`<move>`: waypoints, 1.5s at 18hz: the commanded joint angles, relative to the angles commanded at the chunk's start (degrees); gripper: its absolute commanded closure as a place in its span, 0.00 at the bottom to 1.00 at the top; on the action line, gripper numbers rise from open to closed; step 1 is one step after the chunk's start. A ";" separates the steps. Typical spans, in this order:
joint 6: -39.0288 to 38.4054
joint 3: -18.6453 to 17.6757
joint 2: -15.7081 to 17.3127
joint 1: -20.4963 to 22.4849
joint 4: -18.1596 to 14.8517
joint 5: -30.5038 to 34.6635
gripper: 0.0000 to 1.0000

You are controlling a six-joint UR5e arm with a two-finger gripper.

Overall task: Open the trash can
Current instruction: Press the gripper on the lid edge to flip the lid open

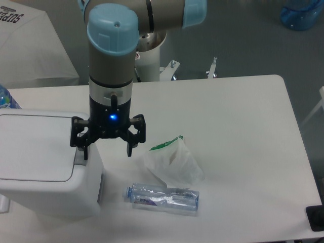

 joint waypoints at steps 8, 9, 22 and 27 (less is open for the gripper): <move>0.00 -0.52 -0.09 0.00 0.00 0.09 0.00; 0.00 -0.53 -0.09 0.00 0.00 0.09 0.00; 0.00 -0.88 -0.09 0.00 0.00 0.09 0.00; 0.00 -0.88 -0.09 0.00 0.00 0.00 0.00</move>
